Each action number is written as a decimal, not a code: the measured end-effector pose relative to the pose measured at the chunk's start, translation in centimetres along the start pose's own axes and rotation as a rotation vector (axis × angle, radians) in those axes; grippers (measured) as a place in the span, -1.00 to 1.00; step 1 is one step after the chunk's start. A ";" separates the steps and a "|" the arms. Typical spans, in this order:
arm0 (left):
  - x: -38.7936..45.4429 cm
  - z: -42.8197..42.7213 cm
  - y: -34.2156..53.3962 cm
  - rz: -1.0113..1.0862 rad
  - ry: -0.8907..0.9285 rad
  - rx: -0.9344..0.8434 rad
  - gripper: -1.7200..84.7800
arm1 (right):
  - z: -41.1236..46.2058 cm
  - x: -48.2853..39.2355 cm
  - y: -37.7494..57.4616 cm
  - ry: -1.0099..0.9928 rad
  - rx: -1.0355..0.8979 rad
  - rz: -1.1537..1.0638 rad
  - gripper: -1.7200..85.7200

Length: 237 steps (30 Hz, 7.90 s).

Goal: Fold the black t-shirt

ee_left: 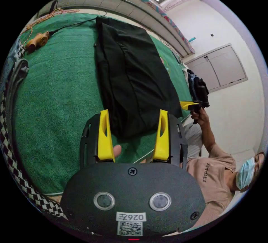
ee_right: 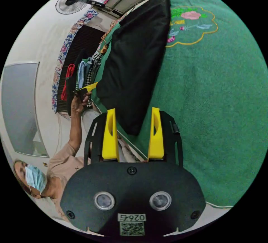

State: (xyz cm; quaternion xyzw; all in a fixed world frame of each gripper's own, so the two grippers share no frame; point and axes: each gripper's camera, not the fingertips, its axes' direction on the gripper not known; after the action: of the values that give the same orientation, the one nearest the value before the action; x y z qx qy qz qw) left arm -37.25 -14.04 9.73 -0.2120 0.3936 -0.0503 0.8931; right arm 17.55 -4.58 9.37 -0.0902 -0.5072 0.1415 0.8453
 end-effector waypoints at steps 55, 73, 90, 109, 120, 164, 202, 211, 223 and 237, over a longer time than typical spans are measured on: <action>24.8 9.5 27.3 0.791 -0.223 0.253 -0.97 | -9.6 6.0 15.4 0.059 0.101 -0.086 -0.68; 38.6 26.0 36.4 1.029 -0.594 0.029 -0.54 | -8.4 6.6 19.5 -0.454 0.168 0.009 -0.95; 33.5 25.0 31.8 0.718 -0.275 0.040 -0.97 | 6.7 -9.4 33.0 0.743 0.024 -0.836 -0.54; 29.5 22.7 27.8 0.451 0.087 -0.031 -0.96 | 30.6 -22.1 37.7 1.327 0.254 -0.820 -0.65; 36.0 22.8 37.1 0.654 -0.369 0.182 -0.59 | 28.2 -23.7 35.3 1.223 0.193 -0.709 -0.95; 16.5 10.1 2.7 0.620 -0.380 -0.112 -0.91 | 8.4 -20.0 -8.7 0.830 -0.147 -0.527 -0.95; 0.6 -2.3 7.1 0.367 -0.103 -0.028 -0.88 | -13.7 -3.6 -6.5 0.238 0.069 -0.327 -0.96; -4.6 -2.7 8.0 0.185 0.078 -0.051 -0.84 | -15.5 0.6 -6.3 0.128 -0.055 -0.258 -0.99; 4.5 -3.0 10.5 0.468 -0.420 0.091 -0.98 | -15.5 -6.4 -6.1 0.462 0.174 -0.551 -0.99; -0.5 -3.2 10.2 0.312 0.032 -0.002 -0.62 | -15.7 -0.4 -6.6 0.389 0.039 -0.304 -0.76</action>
State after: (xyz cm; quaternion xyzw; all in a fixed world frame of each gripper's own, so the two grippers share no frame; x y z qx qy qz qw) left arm -40.70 -5.74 3.92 -0.1487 0.4360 0.0860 0.8834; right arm 32.17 -11.10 3.62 -0.0221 -0.3398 0.0025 0.9402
